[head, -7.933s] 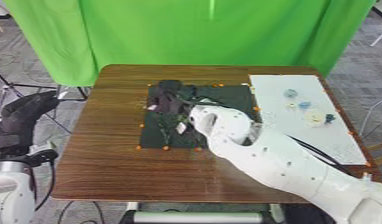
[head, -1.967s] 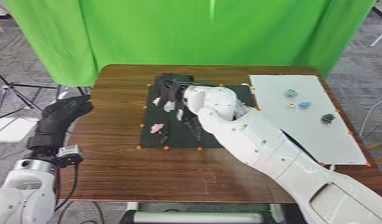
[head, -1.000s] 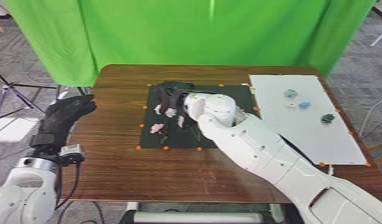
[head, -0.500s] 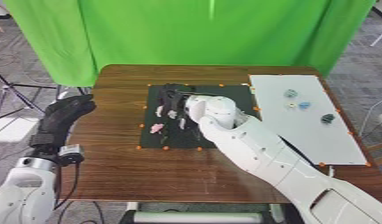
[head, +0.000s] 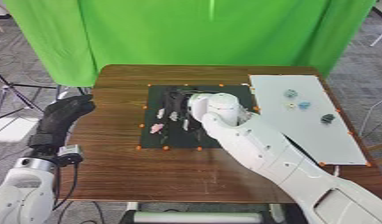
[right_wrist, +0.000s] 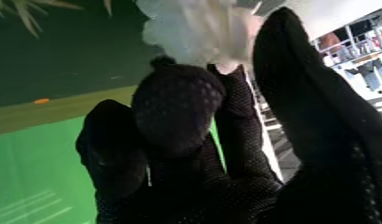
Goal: Arrange flowers
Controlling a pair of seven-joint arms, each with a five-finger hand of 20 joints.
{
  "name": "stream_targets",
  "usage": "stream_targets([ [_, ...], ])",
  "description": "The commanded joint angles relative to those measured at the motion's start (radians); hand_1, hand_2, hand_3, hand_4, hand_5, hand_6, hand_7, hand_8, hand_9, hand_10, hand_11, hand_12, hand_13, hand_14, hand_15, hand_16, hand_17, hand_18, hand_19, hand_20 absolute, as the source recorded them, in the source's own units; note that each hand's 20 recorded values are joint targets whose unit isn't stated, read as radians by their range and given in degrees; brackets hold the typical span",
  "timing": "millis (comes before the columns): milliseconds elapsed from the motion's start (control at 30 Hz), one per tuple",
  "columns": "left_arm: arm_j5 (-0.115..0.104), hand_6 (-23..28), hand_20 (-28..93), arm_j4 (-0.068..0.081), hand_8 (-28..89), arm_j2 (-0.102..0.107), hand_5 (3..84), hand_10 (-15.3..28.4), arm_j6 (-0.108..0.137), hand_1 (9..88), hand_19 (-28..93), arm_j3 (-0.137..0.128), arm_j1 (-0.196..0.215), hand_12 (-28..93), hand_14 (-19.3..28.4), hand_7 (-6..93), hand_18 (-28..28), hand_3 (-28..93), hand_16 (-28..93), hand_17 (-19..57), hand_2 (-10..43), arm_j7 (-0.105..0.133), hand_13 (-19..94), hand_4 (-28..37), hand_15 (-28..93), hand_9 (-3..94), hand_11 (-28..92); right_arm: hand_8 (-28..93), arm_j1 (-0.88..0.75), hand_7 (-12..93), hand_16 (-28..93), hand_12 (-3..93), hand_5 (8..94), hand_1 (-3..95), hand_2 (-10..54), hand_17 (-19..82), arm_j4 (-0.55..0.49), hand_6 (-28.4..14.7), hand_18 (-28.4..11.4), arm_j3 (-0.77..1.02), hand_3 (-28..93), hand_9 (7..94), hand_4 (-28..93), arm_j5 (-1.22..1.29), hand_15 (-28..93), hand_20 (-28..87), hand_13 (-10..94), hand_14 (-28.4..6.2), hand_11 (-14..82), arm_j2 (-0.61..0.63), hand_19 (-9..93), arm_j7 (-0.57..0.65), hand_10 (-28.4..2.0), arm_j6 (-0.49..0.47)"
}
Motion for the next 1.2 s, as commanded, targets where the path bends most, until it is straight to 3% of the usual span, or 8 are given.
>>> stream_targets([
  [33,-0.002,3.1,15,-0.005,-9,-0.006,45.4,12.9,-0.016,31.6,9,-0.007,0.012,16,16.6,21.4,12.3,63,4,5.2,-6.6,-0.007,38,-13.4,17,45.9,26,-8,0.035,16,31,13.4,52.6,38.6,-9.5,60,-0.032,4.2,-12.4,0.045,68,50.2,-18,0.037,57,51,88,-2.0,6.0,0.018,93,-0.013,-17.8,0.049],
  [200,-0.002,3.1,15,-0.013,-9,-0.007,45.4,12.8,-0.013,31.7,9,-0.014,0.025,16,16.5,21.4,12.3,63,4,5.2,-6.6,-0.011,38,-13.5,17,45.9,25,-8,0.047,15,30,13.1,51.9,37.1,-9.5,60,-0.130,4.0,-12.4,0.106,68,49.8,-18,0.069,57,50,88,-2.0,6.0,0.076,93,0.001,-18.0,0.078],
  [300,-0.001,3.1,15,-0.014,-9,-0.011,45.4,12.9,-0.016,31.7,9,-0.021,0.031,16,16.5,21.4,12.3,63,4,5.2,-6.7,-0.013,38,-13.5,17,45.9,26,-8,0.041,14,30,13.0,51.5,36.2,-9.5,60,-0.215,3.9,-12.5,0.151,68,49.7,-18,0.083,57,50,88,-2.0,6.0,0.153,93,0.009,-18.0,0.152],
  [467,-0.001,3.1,15,-0.017,-9,-0.016,45.5,13.0,-0.013,31.7,9,-0.029,0.043,16,16.5,21.3,12.4,63,4,5.1,-6.8,-0.010,38,-13.5,17,45.9,25,-7,-0.070,13,30,13.1,50.6,33.7,-9.5,59,-0.357,3.3,-12.7,0.304,67,49.9,-17,0.112,57,50,88,-2.1,6.2,0.304,93,0.071,-17.7,0.260],
  [600,-0.004,3.1,15,-0.019,-9,-0.023,45.4,12.9,-0.013,31.6,9,-0.032,0.053,16,16.6,21.3,12.4,63,4,5.1,-6.9,-0.004,38,-13.4,17,45.9,25,-7,-0.212,11,30,12.4,47.4,29.7,-9.5,59,-0.413,1.7,-12.8,0.455,65,49.0,-18,0.149,57,50,88,-2.2,5.6,0.399,93,0.139,-18.9,0.305],
  [800,-0.010,3.1,15,-0.023,-9,-0.028,45.5,12.8,-0.009,31.6,9,-0.048,0.070,16,16.6,21.4,12.4,63,4,5.1,-6.9,-0.001,38,-13.5,17,46.0,26,-5,-0.434,7,30,11.7,42.1,26.5,-9.5,58,-0.456,-0.6,-14.1,0.637,61,43.7,-17,0.150,57,49,86,-3.3,4.6,0.528,93,0.211,-20.6,0.360],
  [1000,-0.016,3.0,15,-0.017,-9,-0.030,45.7,12.9,-0.010,31.6,9,-0.038,0.064,16,16.6,21.6,11.9,63,4,5.5,-7.0,0.012,38,-13.5,17,46.1,26,-4,-0.664,6,30,11.6,42.3,25.4,-9.5,57,-0.495,-1.1,-14.8,0.837,60,44.0,-17,0.128,57,49,86,-3.5,4.8,0.527,93,0.276,-19.7,0.358],
  [1200,-0.015,3.1,15,-0.015,-9,-0.038,45.6,12.9,-0.019,31.7,8,-0.029,0.061,16,16.6,21.8,11.5,64,3,5.7,-7.0,0.011,38,-13.6,18,46.2,26,-4,-0.741,6,30,11.6,43.0,25.3,-9.5,57,-0.463,-1.5,-15.2,0.886,60,44.0,-16,0.119,57,49,86,-3.4,4.8,0.513,93,0.314,-19.2,0.341],
])
